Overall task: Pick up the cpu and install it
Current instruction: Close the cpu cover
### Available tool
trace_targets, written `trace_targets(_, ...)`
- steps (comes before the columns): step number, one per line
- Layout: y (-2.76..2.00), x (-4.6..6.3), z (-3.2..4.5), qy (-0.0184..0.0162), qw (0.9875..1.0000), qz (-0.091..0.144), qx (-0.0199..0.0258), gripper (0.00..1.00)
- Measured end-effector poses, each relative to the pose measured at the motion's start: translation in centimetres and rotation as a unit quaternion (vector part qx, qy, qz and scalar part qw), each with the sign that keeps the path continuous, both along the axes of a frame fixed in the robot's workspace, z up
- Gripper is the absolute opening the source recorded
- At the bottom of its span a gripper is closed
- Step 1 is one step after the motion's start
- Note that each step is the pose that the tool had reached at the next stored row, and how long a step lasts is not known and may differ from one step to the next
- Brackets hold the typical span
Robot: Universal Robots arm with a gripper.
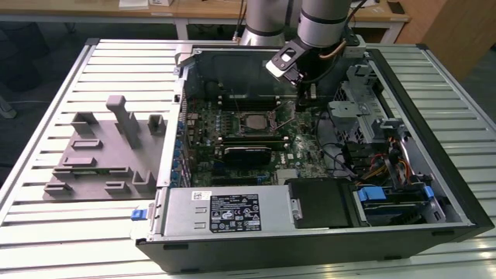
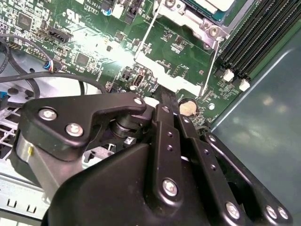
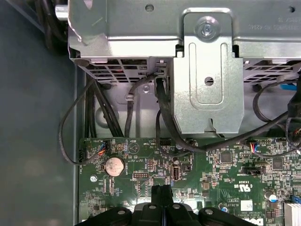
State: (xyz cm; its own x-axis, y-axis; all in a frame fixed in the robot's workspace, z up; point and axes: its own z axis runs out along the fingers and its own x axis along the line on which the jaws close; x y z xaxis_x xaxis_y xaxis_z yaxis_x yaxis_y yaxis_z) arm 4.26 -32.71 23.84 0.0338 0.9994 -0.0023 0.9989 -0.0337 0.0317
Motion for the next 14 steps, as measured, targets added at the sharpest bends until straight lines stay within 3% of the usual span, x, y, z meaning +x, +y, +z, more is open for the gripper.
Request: trace_targets(14, 0.00, -1.9, -0.01, -0.0001, 1.0000, 0.000, 0.0024, 0.11)
